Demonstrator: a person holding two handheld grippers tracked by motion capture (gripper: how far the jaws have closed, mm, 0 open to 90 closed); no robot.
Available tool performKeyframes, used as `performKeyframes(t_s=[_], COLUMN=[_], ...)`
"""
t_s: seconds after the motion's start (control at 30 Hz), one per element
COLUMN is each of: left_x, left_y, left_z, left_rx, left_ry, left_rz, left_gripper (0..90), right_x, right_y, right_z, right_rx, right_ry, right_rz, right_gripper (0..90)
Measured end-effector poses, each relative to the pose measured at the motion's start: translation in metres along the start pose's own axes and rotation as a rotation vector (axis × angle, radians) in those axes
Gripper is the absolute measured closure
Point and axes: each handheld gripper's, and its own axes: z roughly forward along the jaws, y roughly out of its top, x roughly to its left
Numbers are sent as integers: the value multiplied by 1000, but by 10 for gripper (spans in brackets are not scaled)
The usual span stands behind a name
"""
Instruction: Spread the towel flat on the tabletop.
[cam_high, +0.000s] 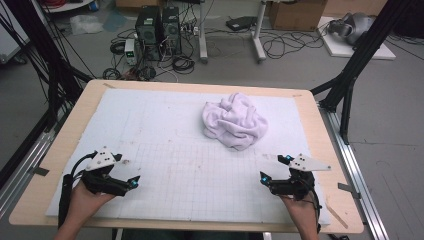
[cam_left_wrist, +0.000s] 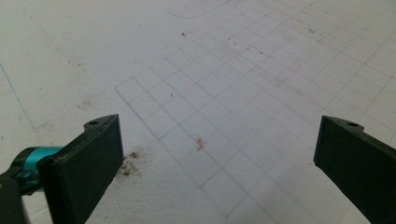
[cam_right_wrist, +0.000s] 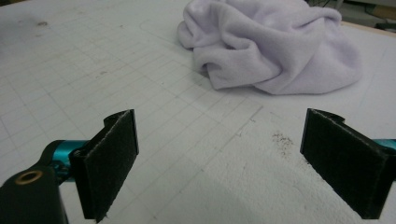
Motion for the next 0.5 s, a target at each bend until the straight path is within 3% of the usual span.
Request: performKeyframes(t_s=[0.27,0.5], left_x=[3,1], left_y=[-2,-1], left_z=[1,1], left_rx=[2,3], left_ry=[6,-7], left_rz=[-19,-8], left_gripper=[20,20], right_x=[2,4], right_y=[-1,0], right_z=[2,3], right_rx=[14,14], right_ry=[21,21], right_rz=[2,-17], right_gripper=[105,105])
